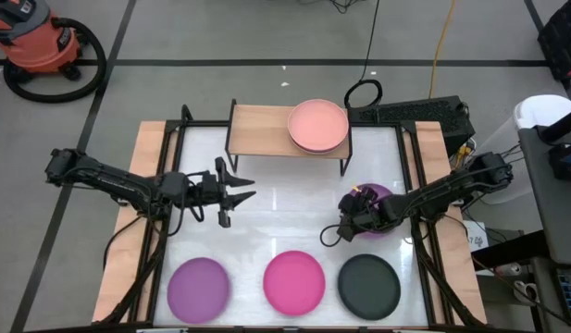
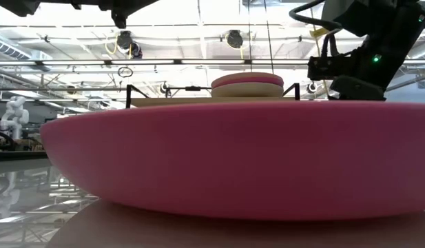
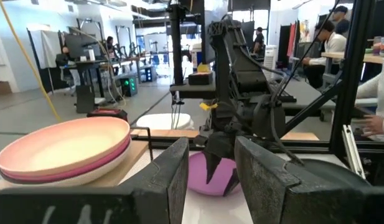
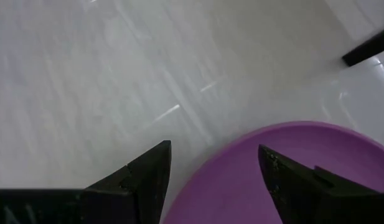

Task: Place and stack plates onto a shelf
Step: Put the right purple plate on the shelf

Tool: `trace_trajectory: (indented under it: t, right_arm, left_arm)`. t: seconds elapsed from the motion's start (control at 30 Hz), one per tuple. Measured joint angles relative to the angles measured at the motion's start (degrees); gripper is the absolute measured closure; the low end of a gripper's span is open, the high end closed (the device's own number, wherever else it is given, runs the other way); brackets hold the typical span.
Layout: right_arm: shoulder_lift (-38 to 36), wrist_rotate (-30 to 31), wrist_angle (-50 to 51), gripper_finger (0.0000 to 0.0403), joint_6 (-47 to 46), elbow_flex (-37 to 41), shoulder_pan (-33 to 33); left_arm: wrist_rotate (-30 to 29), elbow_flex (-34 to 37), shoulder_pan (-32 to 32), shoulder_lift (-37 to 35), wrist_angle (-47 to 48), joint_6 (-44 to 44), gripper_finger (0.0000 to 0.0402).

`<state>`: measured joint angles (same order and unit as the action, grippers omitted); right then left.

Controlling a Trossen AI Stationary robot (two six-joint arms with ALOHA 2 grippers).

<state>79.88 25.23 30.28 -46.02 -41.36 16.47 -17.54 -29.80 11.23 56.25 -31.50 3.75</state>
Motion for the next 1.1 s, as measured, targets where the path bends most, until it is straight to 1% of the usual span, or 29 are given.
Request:
trace_trajectory:
  t: [0.1,0.2,0.33,0.53,0.73,0.9,1.1]
  right_arm:
    - [0.0,0.0,0.2,0.0179,-0.6,0.0,0.0]
    - [0.0,0.0,2.2,0.0179,-4.0,0.0,0.1]
    - [0.0,0.0,5.5,0.0179,-7.3,0.0,-0.3]
    - [0.0,-0.1,5.6,0.0179,-9.0,0.0,-0.3]
    - [0.0,-2.8,5.1,0.0179,-10.8,0.1,-0.2]
    - [0.0,-3.3,1.3,0.0179,-12.1,4.0,-0.2]
    - [-0.3,-6.1,-0.1,0.0186,-14.8,7.8,-1.0]
  left_arm:
    - [0.0,0.0,0.5,0.0,0.3,-0.4,0.0266]
    - [0.0,0.0,1.2,0.0,0.6,-2.5,0.0266]
    - [0.0,0.0,1.8,0.0,0.6,-2.8,0.0266]
    - [0.0,0.0,2.5,0.0,0.6,-3.1,0.0266]
    - [0.0,0.0,3.7,0.0,1.0,-4.1,0.0266]
    - [0.0,0.0,4.6,0.0,1.0,-4.1,0.0266]
    - [0.0,0.0,4.7,0.0,1.0,-4.1,0.0266]
